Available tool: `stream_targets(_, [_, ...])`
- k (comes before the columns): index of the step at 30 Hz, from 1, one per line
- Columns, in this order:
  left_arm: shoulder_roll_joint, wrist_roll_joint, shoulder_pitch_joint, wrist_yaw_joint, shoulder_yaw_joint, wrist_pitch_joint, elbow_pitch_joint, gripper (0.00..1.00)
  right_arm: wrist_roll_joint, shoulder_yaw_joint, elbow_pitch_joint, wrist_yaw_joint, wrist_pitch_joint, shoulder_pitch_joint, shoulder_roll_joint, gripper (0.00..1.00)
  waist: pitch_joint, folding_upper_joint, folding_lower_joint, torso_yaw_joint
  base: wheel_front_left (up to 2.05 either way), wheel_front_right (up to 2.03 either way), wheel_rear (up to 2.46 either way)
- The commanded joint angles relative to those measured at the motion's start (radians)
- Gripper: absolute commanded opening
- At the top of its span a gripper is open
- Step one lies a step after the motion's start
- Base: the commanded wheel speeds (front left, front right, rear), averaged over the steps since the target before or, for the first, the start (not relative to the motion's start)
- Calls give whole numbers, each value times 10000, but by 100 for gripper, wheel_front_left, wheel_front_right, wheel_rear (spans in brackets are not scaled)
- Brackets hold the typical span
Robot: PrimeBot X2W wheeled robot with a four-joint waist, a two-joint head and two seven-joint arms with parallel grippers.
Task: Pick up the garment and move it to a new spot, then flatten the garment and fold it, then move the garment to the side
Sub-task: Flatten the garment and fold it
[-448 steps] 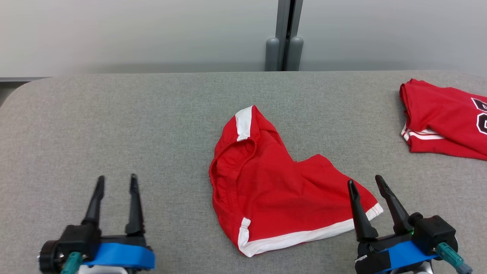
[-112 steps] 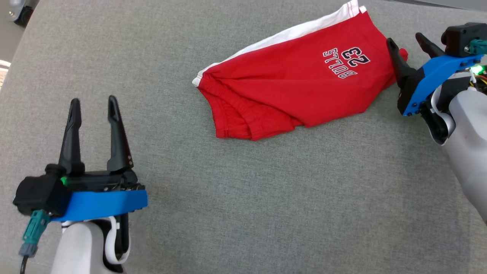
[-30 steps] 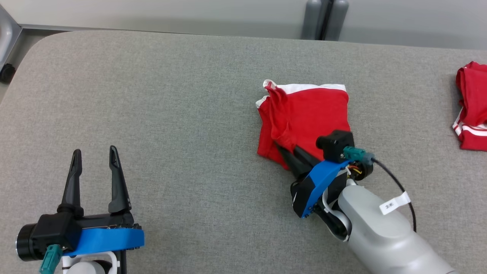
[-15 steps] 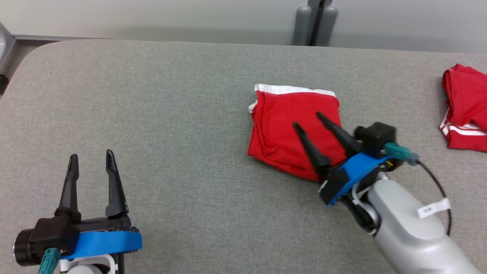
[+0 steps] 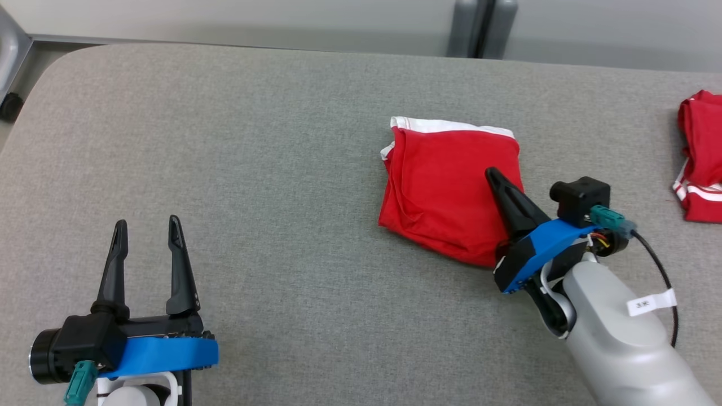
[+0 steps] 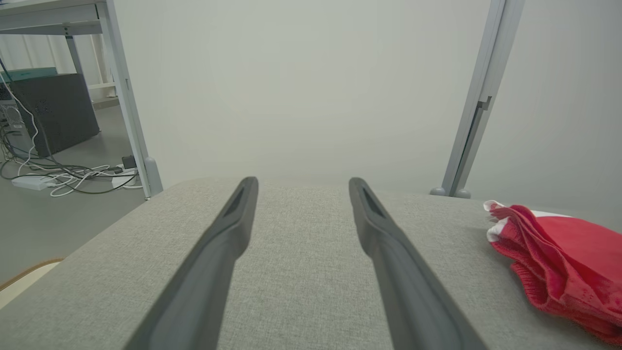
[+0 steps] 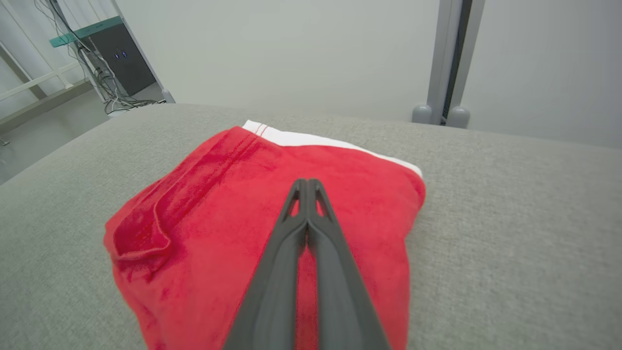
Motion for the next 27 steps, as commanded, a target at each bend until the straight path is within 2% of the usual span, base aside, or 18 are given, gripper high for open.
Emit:
stream_targets(1, [-11,-32,-139,-25,5,-43,26,100,-123,43,273,2,-31,-198,133,0,87,-2,0,106,0,0,0])
stream_targets(8, [-10,-66,-265,-7,-126,-44,72,100,-159,535,1130,3,-31,-256,935,0,230,-2,0,384,0,0,0])
stream_targets(13, [-11,-87,-249,-2,-118,-44,76,100,51,1335,957,2,-30,-33,1292,0,281,-2,0,416,0,0,0])
stream_targets(19, [-10,-16,-283,8,-124,-43,121,100,673,2267,429,3,-33,79,1348,0,285,-2,0,322,0,0,0])
stream_targets(23, [-13,66,-323,-50,37,-43,217,100,578,2037,64,2,-32,-89,1331,0,238,-2,0,61,0,0,0])
stream_targets(27, [-11,189,-247,-55,134,-43,207,100,54,989,-600,2,-32,90,1228,0,126,-2,0,-320,0,0,0])
